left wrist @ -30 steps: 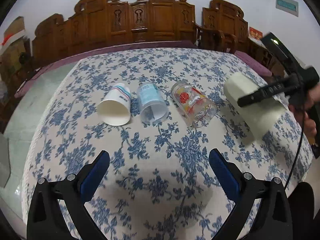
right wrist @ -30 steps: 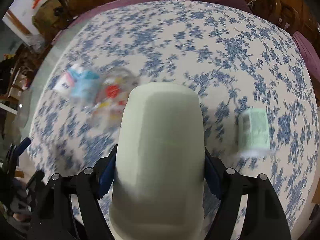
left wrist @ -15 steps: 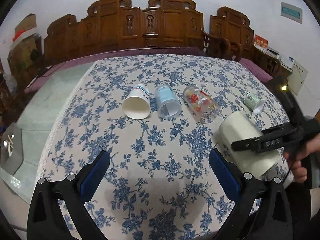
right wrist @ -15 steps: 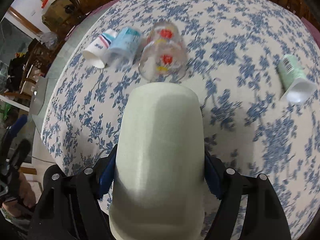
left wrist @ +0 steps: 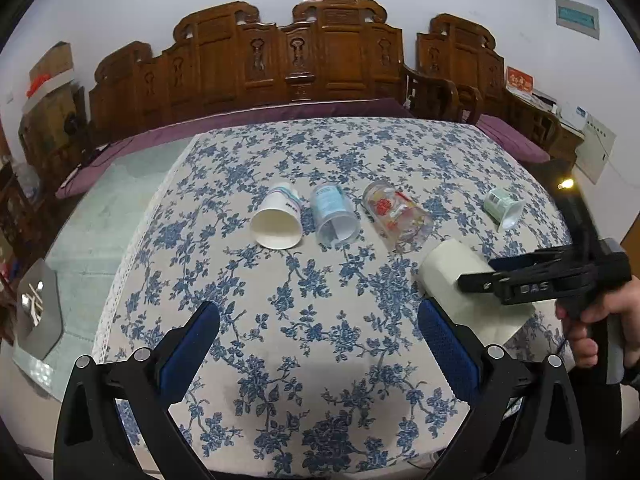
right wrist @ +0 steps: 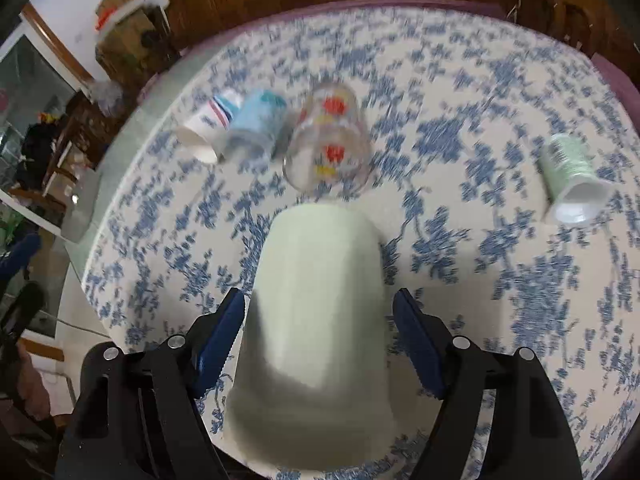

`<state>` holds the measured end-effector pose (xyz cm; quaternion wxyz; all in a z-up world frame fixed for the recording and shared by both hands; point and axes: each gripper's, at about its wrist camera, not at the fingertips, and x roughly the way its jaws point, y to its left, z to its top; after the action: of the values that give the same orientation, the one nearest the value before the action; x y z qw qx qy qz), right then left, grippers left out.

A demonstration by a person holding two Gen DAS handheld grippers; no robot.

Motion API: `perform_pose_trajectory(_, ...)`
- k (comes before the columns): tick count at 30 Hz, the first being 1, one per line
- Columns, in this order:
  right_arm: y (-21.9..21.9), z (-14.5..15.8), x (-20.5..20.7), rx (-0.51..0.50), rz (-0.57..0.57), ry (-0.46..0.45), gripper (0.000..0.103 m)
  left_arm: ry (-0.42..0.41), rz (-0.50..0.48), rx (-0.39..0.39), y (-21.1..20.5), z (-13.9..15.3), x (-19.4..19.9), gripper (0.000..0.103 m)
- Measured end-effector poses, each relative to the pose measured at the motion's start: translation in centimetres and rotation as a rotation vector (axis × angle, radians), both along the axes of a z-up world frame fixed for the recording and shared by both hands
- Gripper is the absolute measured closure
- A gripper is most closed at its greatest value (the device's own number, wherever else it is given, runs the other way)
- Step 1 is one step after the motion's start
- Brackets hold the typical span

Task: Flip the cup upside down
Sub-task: 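Lift the pale-green cup with the right gripper and rotate it upright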

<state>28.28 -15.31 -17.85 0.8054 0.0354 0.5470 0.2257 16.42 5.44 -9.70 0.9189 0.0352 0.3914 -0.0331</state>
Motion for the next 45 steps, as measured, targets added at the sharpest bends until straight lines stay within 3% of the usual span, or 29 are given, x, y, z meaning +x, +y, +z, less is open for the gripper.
perform_pose_trajectory(4,-2.0,2.5,-2.4,-0.002,-0.023,-0.112,0.023,-0.002,-0.028,0.024,-1.8,0.5,0.1,0.008)
perform_pose_trajectory(8,-4.8,5.0,-5.4,-0.004,-0.061,-0.233,0.009,0.007,-0.057,0.038,-4.2,0.9,0.5,0.008)
perform_pose_trajectory(12,-7.4,6.4,-8.1,-0.012,-0.103,-0.318,0.003,0.028,-0.083,0.058,-6.8,0.6,1.3,0.008)
perform_pose_trajectory(22,-10.3,7.0,-10.9,-0.011,-0.127,-0.381,0.003,0.179,-0.104,0.028,-11.2,-1.8,5.7,0.011)
perform_pose_trajectory(34,-11.2,7.3,-11.1,-0.005,-0.135,-0.390,0.003,0.404,-0.051,-0.085,-12.7,-6.5,10.3,0.013)
perform_pose_trajectory(45,-11.2,6.9,-10.9,-0.009,-0.138,-0.377,0.003,0.536,-0.010,-0.175,-12.4,-10.1,12.3,0.013)
